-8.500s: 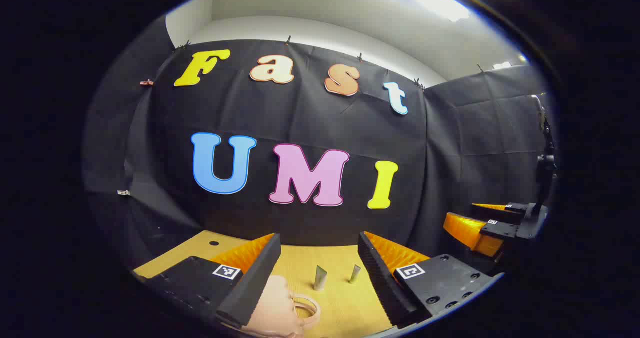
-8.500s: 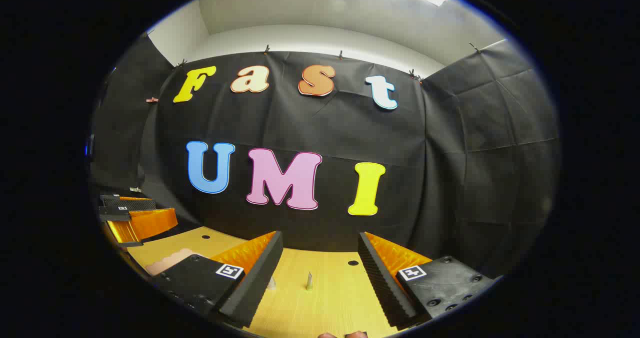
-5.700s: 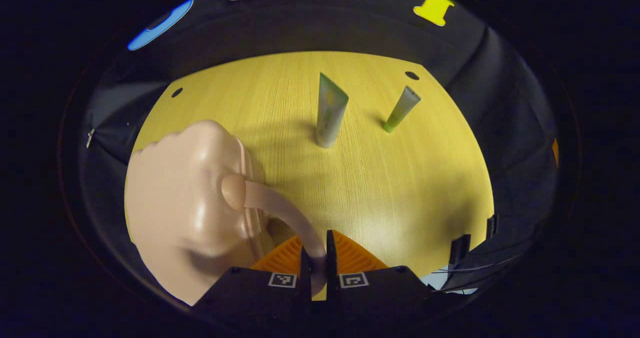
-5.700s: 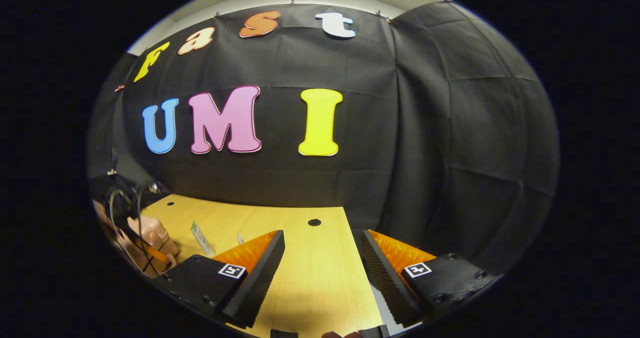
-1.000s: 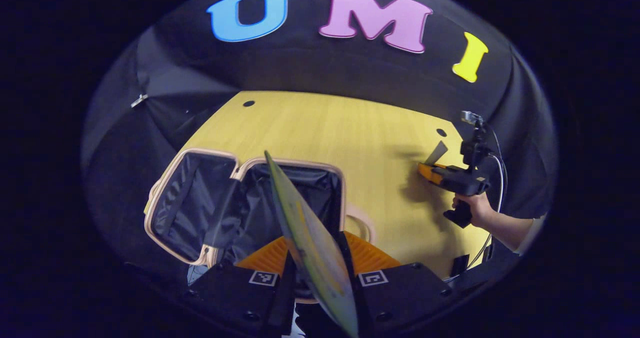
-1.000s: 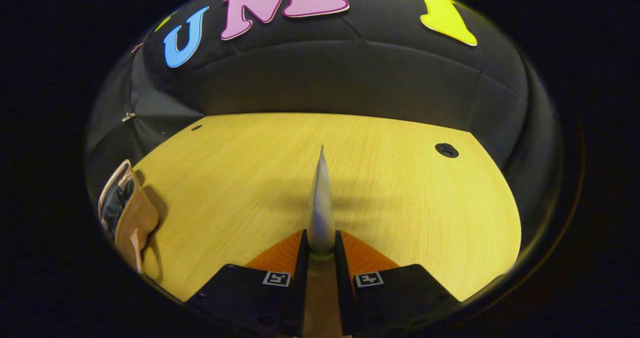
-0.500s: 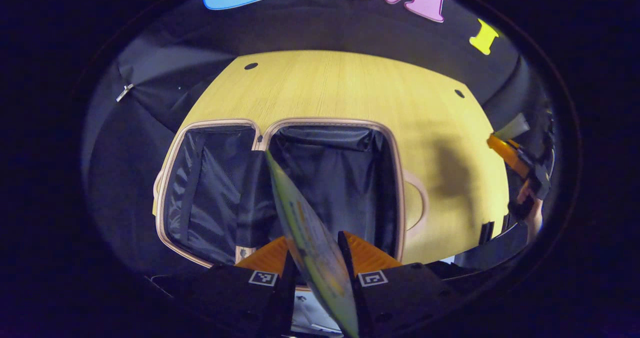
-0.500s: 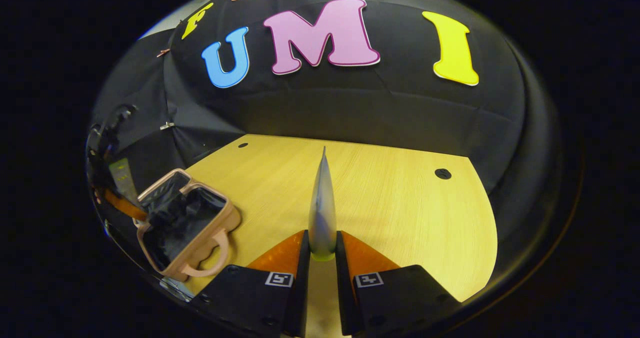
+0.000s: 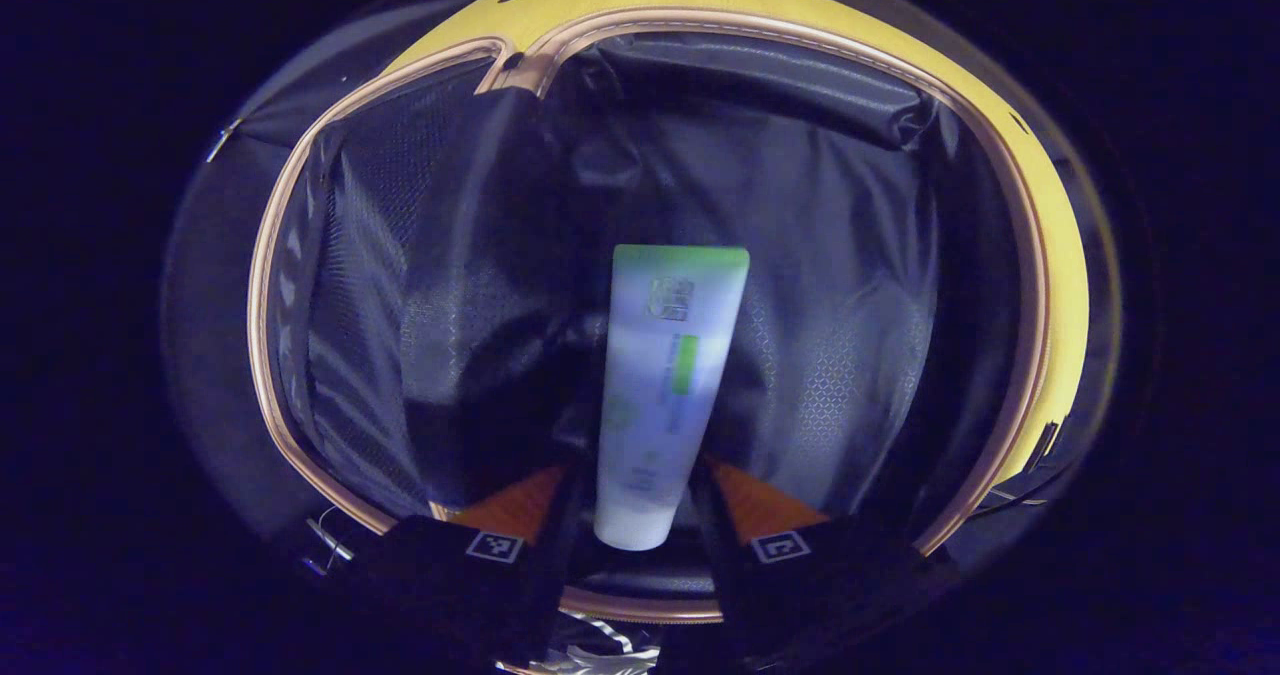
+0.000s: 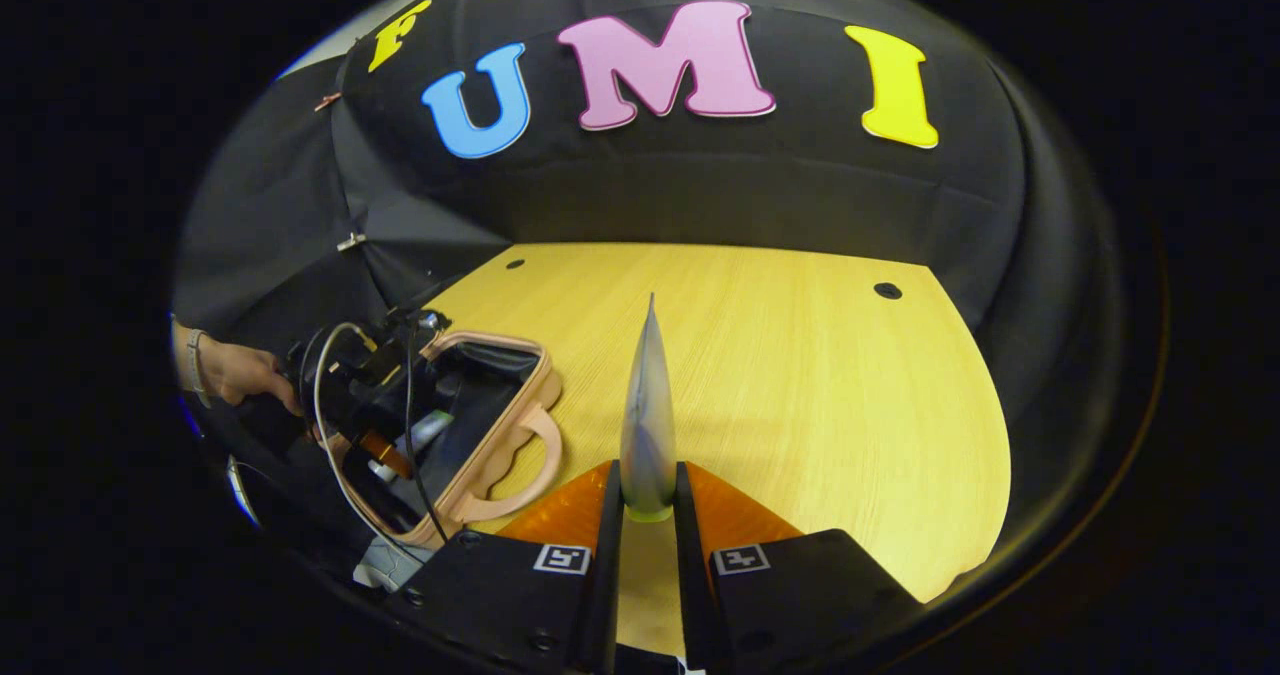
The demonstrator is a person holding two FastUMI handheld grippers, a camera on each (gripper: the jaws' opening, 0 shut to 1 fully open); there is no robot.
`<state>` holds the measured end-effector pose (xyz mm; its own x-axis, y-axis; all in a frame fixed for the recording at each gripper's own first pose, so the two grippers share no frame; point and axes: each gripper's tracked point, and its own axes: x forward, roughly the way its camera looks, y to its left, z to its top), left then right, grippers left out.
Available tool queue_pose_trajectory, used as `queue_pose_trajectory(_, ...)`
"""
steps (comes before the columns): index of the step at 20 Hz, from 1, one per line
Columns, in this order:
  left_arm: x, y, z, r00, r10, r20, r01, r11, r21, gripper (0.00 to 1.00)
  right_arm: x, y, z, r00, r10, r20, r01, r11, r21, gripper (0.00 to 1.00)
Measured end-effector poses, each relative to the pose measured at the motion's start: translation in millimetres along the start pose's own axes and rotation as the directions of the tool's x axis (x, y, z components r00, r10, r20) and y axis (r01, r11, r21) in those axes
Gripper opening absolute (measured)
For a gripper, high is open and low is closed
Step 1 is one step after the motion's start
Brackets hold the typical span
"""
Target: First open the suitcase, pack the skin care products into it, and then close the suitcase.
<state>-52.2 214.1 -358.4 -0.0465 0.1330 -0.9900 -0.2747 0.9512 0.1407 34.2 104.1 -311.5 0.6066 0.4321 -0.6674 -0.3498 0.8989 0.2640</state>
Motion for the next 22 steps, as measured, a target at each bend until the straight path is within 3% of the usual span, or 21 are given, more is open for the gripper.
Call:
queue_pose_trajectory(1,-7.6,-4.6,5.1,0.998,-0.029,0.060,0.028,0.999,0.016,0.81,3.4,10.4,-2.3,1.000,0.018,-0.017,-0.018,1.000,0.009,0.30)
queue_pose_trajectory(3,-35.9,-8.6,18.4,0.972,-0.098,0.213,0.088,0.995,0.056,0.82,10.9,39.4,-0.4,0.997,0.068,-0.043,-0.066,0.997,0.035,0.30)
queue_pose_trajectory(6,-83.1,26.0,31.5,0.912,-0.106,0.396,0.074,0.993,0.096,0.88,26.2,101.6,-5.9,0.973,0.183,-0.139,-0.170,0.980,0.103,0.29)
queue_pose_trajectory(8,-109.8,62.3,37.6,0.864,-0.115,0.491,0.098,0.993,0.061,0.89,33.2,147.8,-6.5,0.946,0.259,-0.196,-0.230,0.960,0.156,0.29)
queue_pose_trajectory(10,-131.5,107.2,37.0,0.815,-0.082,0.573,0.110,0.994,-0.015,0.89,38.3,187.7,-23.3,0.908,0.299,-0.293,-0.231,0.942,0.244,0.29)
queue_pose_trajectory(12,-144.2,157.1,30.0,0.788,-0.016,0.616,0.101,0.989,-0.104,0.90,50.2,220.7,-44.3,0.873,0.326,-0.362,-0.209,0.922,0.325,0.30)
queue_pose_trajectory(14,-150.7,209.0,17.4,0.780,0.063,0.622,0.077,0.978,-0.195,0.90,64.3,223.5,-82.7,0.837,0.258,-0.482,-0.109,0.943,0.315,0.30)
queue_pose_trajectory(17,-155.9,268.5,3.4,0.795,0.132,0.592,0.066,0.951,-0.301,0.92,92.7,223.8,-115.5,0.783,0.171,-0.598,0.027,0.951,0.307,0.30)
queue_pose_trajectory(20,-131.6,314.5,0.1,0.807,0.147,0.572,0.071,0.937,-0.341,0.92,104.4,221.6,-121.6,0.767,0.112,-0.632,0.121,0.942,0.313,0.30)
queue_pose_trajectory(21,-124.8,325.0,3.1,0.810,0.149,0.567,0.066,0.937,-0.342,0.92,104.8,226.0,-119.1,0.773,0.118,-0.623,0.119,0.938,0.326,0.24)
queue_pose_trajectory(22,-119.1,333.0,8.5,0.812,0.149,0.564,0.062,0.939,-0.339,0.92,103.9,226.8,-114.8,0.786,0.124,-0.605,0.106,0.938,0.329,0.33)
